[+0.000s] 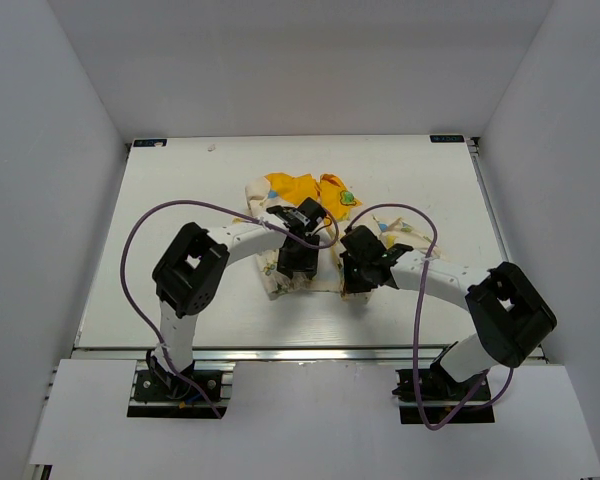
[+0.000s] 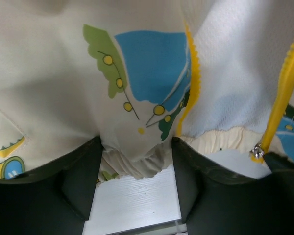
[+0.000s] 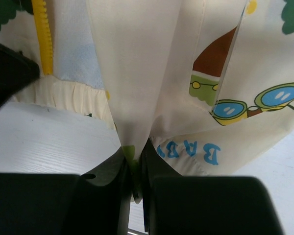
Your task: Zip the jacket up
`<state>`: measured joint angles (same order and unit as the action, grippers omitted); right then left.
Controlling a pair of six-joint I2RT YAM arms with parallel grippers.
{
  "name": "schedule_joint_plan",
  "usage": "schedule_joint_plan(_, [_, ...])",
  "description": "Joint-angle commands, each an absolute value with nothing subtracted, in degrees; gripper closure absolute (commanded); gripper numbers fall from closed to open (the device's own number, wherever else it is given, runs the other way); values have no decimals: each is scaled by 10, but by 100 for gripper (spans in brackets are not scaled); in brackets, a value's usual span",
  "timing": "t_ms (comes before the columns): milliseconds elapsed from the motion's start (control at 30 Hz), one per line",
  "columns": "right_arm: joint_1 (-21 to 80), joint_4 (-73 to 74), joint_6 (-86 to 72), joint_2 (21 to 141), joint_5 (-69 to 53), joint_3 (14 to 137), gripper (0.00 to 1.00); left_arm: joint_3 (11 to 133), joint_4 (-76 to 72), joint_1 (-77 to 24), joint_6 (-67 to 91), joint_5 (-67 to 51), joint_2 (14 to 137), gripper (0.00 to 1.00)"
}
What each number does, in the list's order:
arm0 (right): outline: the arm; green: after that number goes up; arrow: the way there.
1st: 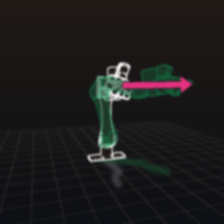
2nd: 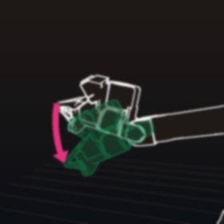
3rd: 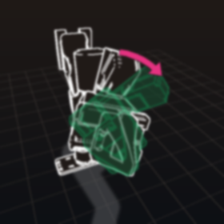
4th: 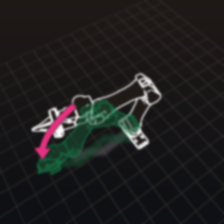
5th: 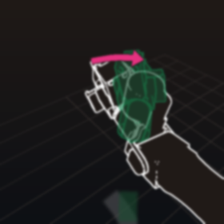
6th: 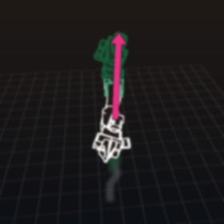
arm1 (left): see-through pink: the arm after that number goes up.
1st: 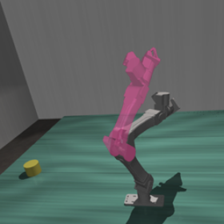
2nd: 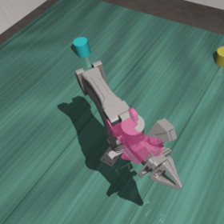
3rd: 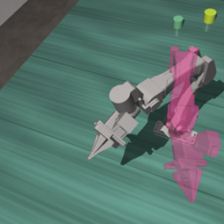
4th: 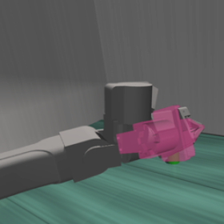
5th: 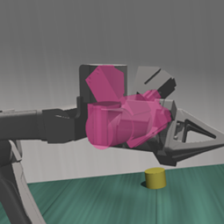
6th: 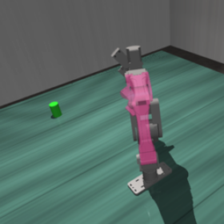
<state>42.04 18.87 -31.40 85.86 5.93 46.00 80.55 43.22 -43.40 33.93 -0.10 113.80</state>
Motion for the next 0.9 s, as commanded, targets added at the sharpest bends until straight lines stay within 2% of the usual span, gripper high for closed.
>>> schedule_joint_plan(0, [420, 169, -321, 864, 47, 453, 100, 823, 424, -443, 359, 30, 1158, 38])
schedule_joint_plan(33, [421, 168, -320, 861, 48, 450, 100, 825, 426, -443, 359, 33, 1161, 46])
schedule_joint_plan(133, [421, 168, -319, 860, 51, 448, 100, 831, 434, -444, 360, 40, 1171, 50])
schedule_joint_plan(200, [421, 168, -320, 860, 51, 446, 100, 832, 439, -444, 359, 40, 1172, 63])
schedule_joint_plan(400, [412, 182, -313, 858, 71, 454, 100, 853, 457, -444, 362, 54, 1158, 84])
schedule_joint_plan(700, [395, 185, -316, 857, 98, 430, 100, 844, 467, -444, 355, 88, 1101, 91])
schedule_joint_plan(867, [388, 180, -323, 860, 104, 415, 100, 838, 478, -444, 349, 86, 1078, 89])
